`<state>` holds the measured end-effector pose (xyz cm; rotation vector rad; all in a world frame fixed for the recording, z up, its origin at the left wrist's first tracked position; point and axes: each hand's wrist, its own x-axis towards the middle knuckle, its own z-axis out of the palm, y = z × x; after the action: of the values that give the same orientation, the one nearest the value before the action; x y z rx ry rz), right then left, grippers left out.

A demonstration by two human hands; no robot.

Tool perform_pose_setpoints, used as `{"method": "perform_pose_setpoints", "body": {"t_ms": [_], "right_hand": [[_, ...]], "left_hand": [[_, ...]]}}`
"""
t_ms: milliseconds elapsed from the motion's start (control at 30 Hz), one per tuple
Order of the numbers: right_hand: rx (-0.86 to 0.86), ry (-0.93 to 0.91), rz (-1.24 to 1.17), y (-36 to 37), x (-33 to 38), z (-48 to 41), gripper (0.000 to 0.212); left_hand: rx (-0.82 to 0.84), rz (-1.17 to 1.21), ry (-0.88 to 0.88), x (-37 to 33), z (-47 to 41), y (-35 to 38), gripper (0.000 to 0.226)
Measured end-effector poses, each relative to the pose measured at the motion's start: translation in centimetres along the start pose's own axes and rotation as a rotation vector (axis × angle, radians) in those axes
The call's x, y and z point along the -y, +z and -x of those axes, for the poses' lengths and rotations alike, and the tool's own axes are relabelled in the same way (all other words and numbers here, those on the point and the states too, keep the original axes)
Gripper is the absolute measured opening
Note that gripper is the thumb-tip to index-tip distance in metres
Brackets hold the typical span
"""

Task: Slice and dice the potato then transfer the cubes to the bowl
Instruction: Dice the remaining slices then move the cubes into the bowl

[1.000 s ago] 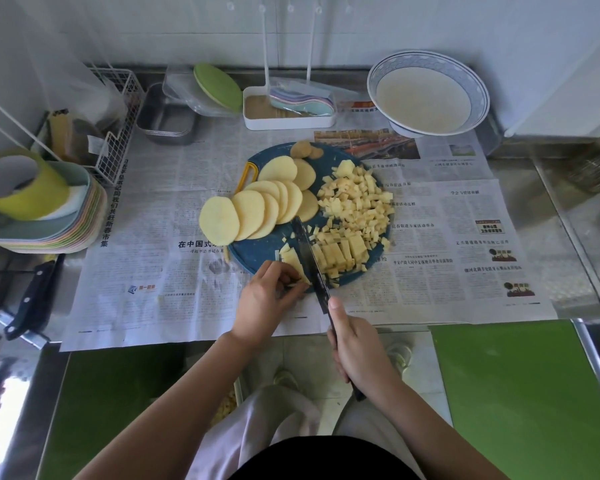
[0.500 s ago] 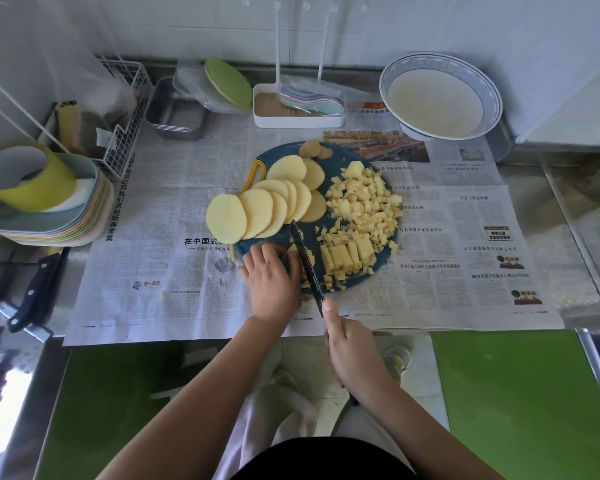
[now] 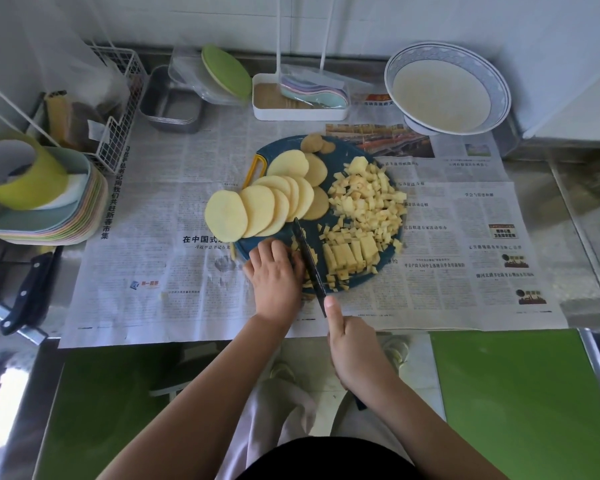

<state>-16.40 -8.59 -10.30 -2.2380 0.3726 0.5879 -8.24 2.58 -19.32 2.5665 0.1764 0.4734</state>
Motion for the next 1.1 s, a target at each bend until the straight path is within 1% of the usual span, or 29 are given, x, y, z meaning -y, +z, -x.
{"method": "perform_pose_setpoints", "body": {"t_ms": [133, 300, 467, 567, 633, 800, 867, 967, 1033, 1100], "right_hand": [[0.015, 0.033, 0.013, 0.0, 0.0, -0.1, 0.064], [0.033, 0.079, 0.047, 0.6, -0.2, -0.3, 0.064], [-0.018, 0.047, 0.039, 1.8, -0.6, -0.6, 0.063], [-0.058, 0.027, -0.031, 2.1, -0.6, -0.8, 0.063], [-0.095, 0.017, -0.123, 2.2, -0.8, -0.7, 0.065], [-0.147, 0.065, -0.356, 2.2, -1.8, -0.4, 0.071], [-0.134, 0.044, -0.341, 2.0, -2.0, -0.5, 0.070], [-0.133, 0.000, -0.266, 1.8, -2.2, -0.7, 0.071], [-0.137, -0.039, -0.170, 1.6, -2.3, -0.8, 0.068], [-0.113, -0.055, -0.058, 1.5, -2.3, -0.7, 0.063]], "left_hand": [[0.028, -0.005, 0.008, -0.1, 0.1, 0.0, 0.026], [0.031, 0.006, 0.005, -0.1, 0.2, 0.0, 0.024], [0.016, -0.015, -0.006, 0.0, 0.2, 0.2, 0.026], [-0.005, -0.023, 0.003, -0.1, 0.1, 0.3, 0.027], [-0.013, -0.016, -0.003, -0.2, 0.1, 0.2, 0.026], [0.005, 0.028, -0.027, -0.6, 0.1, -0.3, 0.026], [0.047, 0.074, -0.049, -0.5, 0.1, -0.6, 0.032], [0.149, 0.209, -0.077, 0.0, 0.0, -1.6, 0.044], [0.222, 0.271, -0.053, 0.4, -0.4, -2.6, 0.041], [0.302, 0.255, 0.016, 1.0, -1.0, -3.5, 0.031]]}}
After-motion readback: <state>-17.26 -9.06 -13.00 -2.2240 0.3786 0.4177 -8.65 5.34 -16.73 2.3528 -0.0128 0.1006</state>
